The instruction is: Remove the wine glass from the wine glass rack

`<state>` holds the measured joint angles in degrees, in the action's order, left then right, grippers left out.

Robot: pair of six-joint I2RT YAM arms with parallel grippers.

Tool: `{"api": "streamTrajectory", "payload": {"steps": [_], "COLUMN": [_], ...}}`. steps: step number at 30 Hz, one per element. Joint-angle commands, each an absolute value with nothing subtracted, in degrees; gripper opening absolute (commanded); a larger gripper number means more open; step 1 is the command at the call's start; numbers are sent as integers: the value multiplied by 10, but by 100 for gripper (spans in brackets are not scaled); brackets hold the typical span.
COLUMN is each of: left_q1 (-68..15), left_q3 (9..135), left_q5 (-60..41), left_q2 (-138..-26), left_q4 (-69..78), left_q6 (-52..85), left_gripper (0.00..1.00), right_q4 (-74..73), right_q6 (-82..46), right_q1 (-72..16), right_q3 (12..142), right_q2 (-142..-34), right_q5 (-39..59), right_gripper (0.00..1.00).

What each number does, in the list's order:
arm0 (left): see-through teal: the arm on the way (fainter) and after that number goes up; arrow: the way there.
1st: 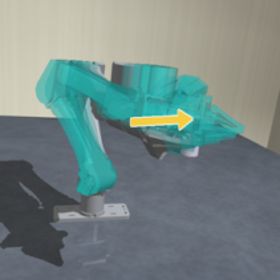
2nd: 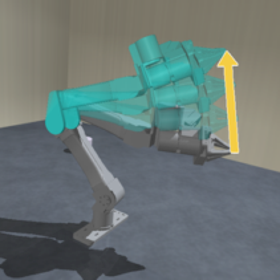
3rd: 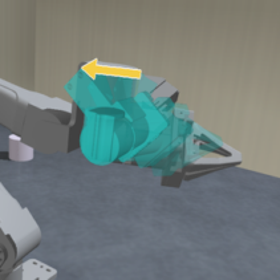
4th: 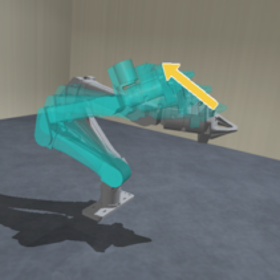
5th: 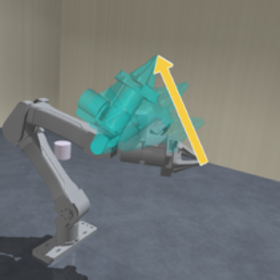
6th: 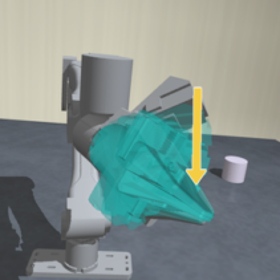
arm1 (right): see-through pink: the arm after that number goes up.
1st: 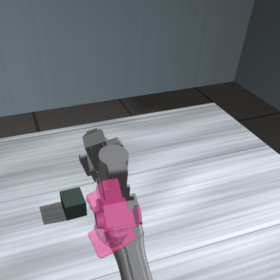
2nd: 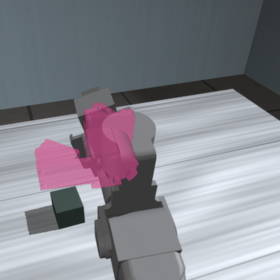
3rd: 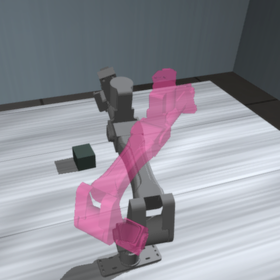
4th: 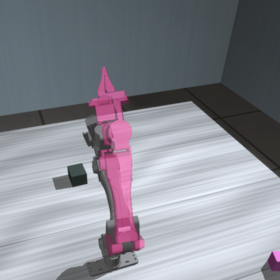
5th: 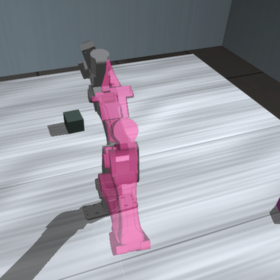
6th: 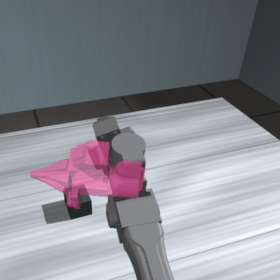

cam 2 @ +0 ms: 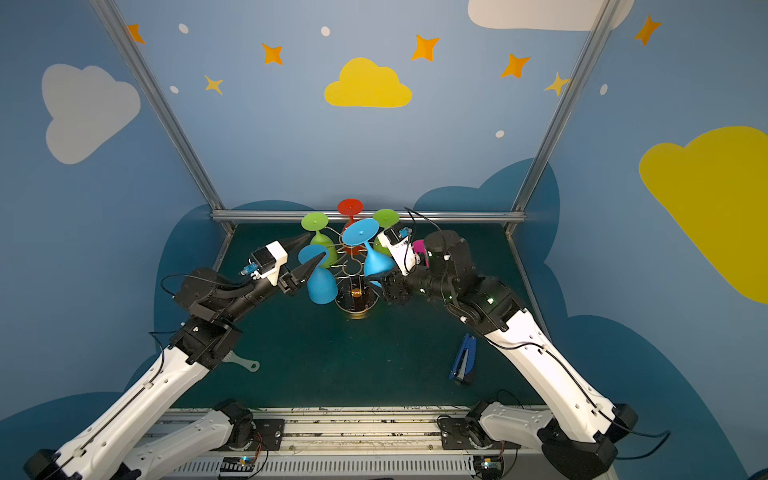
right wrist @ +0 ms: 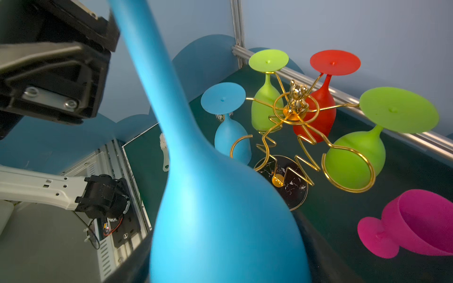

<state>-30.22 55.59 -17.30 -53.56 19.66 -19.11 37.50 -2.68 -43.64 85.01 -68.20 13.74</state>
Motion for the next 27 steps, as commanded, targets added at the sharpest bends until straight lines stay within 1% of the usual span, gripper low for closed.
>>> {"api": "streamTrajectory", "payload": {"steps": [1, 6, 11, 18, 27], "left_q1": [-308, -313, -316, -317, -317], "left_q3": [563, 564, 565, 565, 566], "left_q5": [-194, -204, -179, -169, -176], "left_q2": [-540, -546, -549, -552, -549], "left_q4": [211, 204, 218, 223, 207], "left_q6": [-236, -242, -235, -227, -226], "left_gripper": [49, 49, 49, 44, 16], "right_q4": [384, 386, 404, 420, 425], "right_q6": [-32, -32, -26, -24, -22], "right_q1": [-441, -450, -467, -490, -506], "right_q3": [874, 893, 908, 912, 915], "right_q2": [-695, -720, -743, -759, -768], "right_q5": [154, 172, 173, 169, 157], "right_gripper": [38, 36, 34, 33, 34]}}
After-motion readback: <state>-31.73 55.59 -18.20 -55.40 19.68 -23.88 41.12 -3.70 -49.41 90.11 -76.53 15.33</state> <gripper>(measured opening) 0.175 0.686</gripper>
